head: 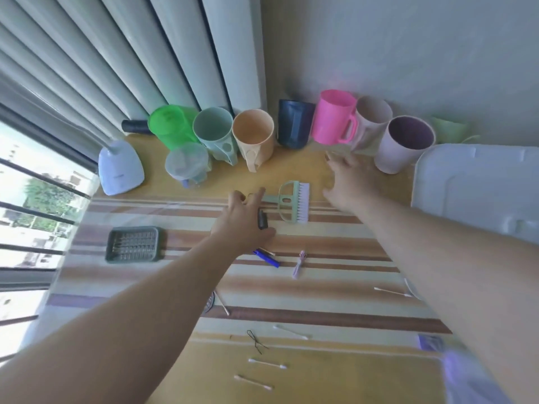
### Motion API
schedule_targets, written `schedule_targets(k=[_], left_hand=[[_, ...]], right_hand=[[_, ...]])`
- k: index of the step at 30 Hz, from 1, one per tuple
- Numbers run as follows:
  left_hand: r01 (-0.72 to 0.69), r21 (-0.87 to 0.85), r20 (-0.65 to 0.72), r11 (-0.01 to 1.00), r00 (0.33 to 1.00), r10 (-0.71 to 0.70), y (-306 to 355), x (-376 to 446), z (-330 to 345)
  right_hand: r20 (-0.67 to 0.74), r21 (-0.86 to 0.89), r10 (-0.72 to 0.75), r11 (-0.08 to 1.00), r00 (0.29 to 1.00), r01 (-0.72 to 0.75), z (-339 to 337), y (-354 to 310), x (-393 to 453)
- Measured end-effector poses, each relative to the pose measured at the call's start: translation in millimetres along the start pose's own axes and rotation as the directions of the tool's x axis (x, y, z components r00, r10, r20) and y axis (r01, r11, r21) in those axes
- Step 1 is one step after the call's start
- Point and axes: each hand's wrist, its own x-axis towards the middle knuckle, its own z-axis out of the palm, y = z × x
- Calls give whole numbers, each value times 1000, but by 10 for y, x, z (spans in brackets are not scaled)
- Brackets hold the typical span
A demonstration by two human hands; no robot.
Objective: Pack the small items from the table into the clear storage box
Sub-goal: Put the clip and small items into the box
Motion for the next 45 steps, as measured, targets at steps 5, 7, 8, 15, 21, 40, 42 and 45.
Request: schedule_targets(k=[5,7,8,15,21,40,42,45], left_hand=[[-77,-60,-27,995,997,76,-2,-96,231],[-110,-80,-65,991,992,105,25,-216,283],[-132,-90,-87,987,988,124,53,-288,293],[-274,-308,-217,911,952,213,466,-911,16],[-398,-358,-195,845,916,349,1256,-1735,-349],[-498,-270,-110,824,866,487,3551,-3582,778],[-460,-217,-158,861,887,434,3525,-3600,823],[-457,-117,-192,882,882,431,3486,-3631,862]], right_hand=[[-62,-37,-42,999,997,40,173,-31,-299],[-92,-80,-42,996,995,35,223,5,-490],[-98,-84,-51,996,994,43,236,32,-578],[104,335,-232,924,967,185,-434,36,-1304],[-5,464,-334,834,943,298,-1234,534,-2602],[-76,374,-82,922,994,104,-198,2853,-5081],[-131,367,-185,904,974,221,-132,2641,-5019],[-132,349,-261,891,956,291,-41,2501,-4872]])
